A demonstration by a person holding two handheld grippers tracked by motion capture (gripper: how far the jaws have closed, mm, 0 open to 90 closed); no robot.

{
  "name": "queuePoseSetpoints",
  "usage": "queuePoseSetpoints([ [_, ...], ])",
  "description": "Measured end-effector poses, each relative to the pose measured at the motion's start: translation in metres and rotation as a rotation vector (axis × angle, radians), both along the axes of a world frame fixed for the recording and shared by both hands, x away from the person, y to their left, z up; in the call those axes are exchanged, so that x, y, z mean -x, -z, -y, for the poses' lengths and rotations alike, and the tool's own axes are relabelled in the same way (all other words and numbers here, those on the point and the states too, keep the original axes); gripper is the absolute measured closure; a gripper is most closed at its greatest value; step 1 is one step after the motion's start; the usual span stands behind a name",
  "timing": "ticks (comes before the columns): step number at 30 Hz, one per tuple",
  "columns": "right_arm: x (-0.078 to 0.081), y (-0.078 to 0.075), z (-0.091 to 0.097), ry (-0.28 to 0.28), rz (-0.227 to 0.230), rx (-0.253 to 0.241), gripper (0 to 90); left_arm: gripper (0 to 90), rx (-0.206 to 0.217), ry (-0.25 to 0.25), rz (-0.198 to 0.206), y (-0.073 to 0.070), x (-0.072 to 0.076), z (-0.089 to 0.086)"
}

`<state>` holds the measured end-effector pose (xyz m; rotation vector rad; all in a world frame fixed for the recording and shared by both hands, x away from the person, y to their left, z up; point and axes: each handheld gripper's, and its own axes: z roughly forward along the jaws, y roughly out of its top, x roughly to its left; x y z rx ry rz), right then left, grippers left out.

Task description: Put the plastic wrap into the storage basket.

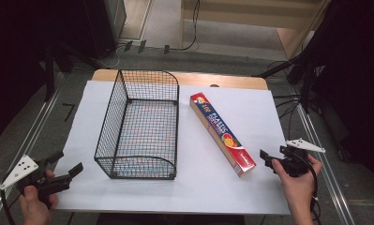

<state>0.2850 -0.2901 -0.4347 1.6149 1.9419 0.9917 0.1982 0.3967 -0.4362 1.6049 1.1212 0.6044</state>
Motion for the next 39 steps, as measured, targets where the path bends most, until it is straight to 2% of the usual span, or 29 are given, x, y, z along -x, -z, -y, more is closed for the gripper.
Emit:
queuePoseSetpoints([
  [4,-0.008,-0.008,-0.010,-0.029,-0.001,0.012,18.0,8.8,-0.005,0.003,0.001,0.000,0.000,0.000],
  [9,-0.014,-0.013,-0.018,-0.039,-0.001,0.009,18.2,8.8,-0.007,0.005,0.002,0.000,0.001,0.000],
  [10,-0.016,-0.015,-0.021,-0.051,-0.006,-0.020,18.2,8.8,-0.005,0.005,0.002,0.000,0.000,0.000],
  [11,-0.018,-0.016,-0.024,-0.057,-0.006,-0.029,18.2,8.8,-0.011,0.005,0.001,0.000,0.000,0.001],
  [17,-0.024,-0.019,-0.038,-0.084,-0.012,-0.009,19.6,8.8,-0.020,0.003,0.003,0.000,0.000,0.001],
  [20,-0.030,-0.018,-0.050,-0.103,-0.023,0.006,23.5,8.8,-0.018,-0.002,0.004,0.001,0.000,0.000],
  [25,-0.035,-0.017,-0.064,-0.128,-0.030,-0.001,28.5,8.8,-0.023,-0.003,0.002,0.000,0.001,0.000],
  [32,-0.043,-0.018,-0.081,-0.169,-0.068,0.007,28.7,8.8,-0.017,-0.011,0.006,0.000,0.002,-0.002],
  [39,-0.057,-0.015,-0.095,-0.148,-0.127,0.032,28.6,8.8,-0.015,-0.013,0.006,0.001,0.002,-0.002],
])
